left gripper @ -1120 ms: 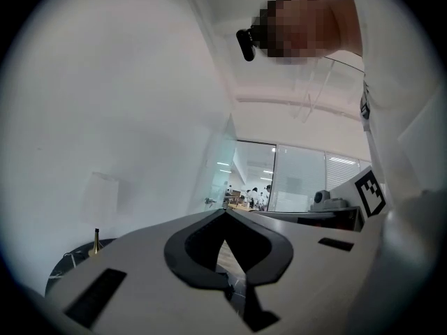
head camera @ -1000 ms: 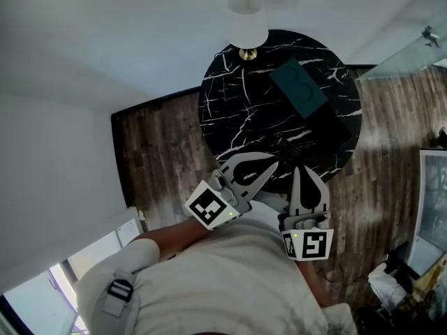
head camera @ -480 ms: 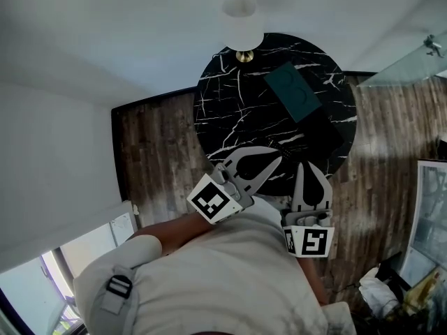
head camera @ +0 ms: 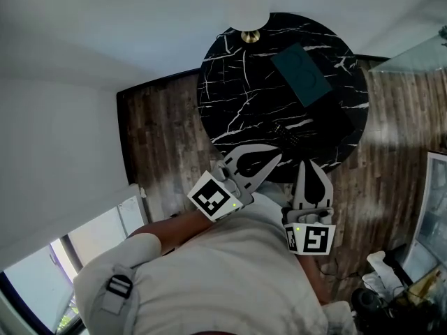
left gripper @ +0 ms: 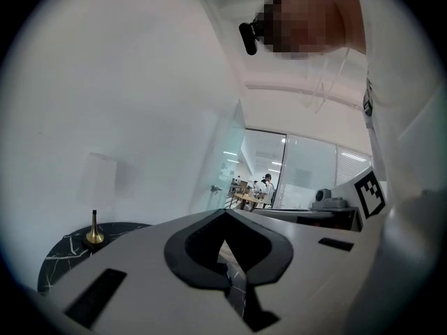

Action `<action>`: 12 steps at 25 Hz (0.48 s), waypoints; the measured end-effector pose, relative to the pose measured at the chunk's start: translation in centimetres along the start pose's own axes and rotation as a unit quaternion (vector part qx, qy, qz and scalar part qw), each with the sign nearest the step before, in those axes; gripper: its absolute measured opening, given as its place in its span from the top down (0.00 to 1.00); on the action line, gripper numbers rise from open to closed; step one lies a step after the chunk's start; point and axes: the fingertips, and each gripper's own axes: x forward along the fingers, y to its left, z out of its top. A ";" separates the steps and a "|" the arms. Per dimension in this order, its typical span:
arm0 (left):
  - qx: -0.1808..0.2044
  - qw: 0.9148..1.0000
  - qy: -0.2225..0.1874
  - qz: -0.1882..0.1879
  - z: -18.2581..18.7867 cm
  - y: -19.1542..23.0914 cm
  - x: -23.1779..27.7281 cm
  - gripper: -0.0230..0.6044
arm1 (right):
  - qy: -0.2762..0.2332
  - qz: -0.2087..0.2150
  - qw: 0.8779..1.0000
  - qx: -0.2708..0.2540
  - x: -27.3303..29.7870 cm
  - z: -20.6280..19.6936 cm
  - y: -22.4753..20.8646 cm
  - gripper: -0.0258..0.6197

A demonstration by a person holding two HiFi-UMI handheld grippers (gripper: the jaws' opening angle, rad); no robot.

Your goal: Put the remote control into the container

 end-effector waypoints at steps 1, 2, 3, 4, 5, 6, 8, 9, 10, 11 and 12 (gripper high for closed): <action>-0.005 1.000 0.004 0.002 -0.5 0.1 -0.1 0.95 | 0.006 0.001 1.000 0.002 0.0 -0.5 0.1 0.94; -0.009 1.000 0.008 0.003 -0.9 0.2 -0.2 0.95 | 0.012 0.004 1.000 0.003 0.1 -0.9 0.2 0.94; -0.012 1.000 0.012 0.004 -1.3 0.3 -0.3 0.95 | 0.019 0.012 1.000 0.001 0.3 -1.4 0.3 0.94; -0.012 1.000 0.017 0.005 -1.7 0.5 -0.4 0.95 | 0.028 0.025 0.999 -0.002 0.5 -1.8 0.5 0.94; -0.007 1.000 0.023 0.005 -2.1 0.6 -0.4 0.95 | 0.037 0.042 0.998 -0.008 0.9 -2.3 0.7 0.94; 0.004 0.999 0.033 0.006 -2.7 0.8 -0.3 0.95 | 0.048 0.059 0.997 -0.012 1.3 -2.9 0.7 0.94; 0.027 0.998 0.061 0.007 -4.4 1.3 0.0 0.95 | 0.075 0.086 0.993 -0.018 2.3 -4.6 0.3 0.94; 0.030 0.997 0.073 0.008 -5.5 1.8 0.3 0.95 | 0.092 0.094 0.991 -0.023 2.8 -5.7 -0.1 0.94; 0.028 0.996 0.085 0.009 -6.7 2.4 0.5 0.95 | 0.111 0.100 0.988 -0.028 3.4 -6.9 -0.5 0.94; 0.027 0.995 0.099 0.009 -7.9 3.0 0.7 0.95 | 0.130 0.104 0.985 -0.034 3.9 -8.2 -0.9 0.94; 0.025 0.993 0.113 0.009 -9.2 3.6 0.9 0.95 | 0.149 0.107 0.982 -0.039 4.3 -9.5 -1.4 0.94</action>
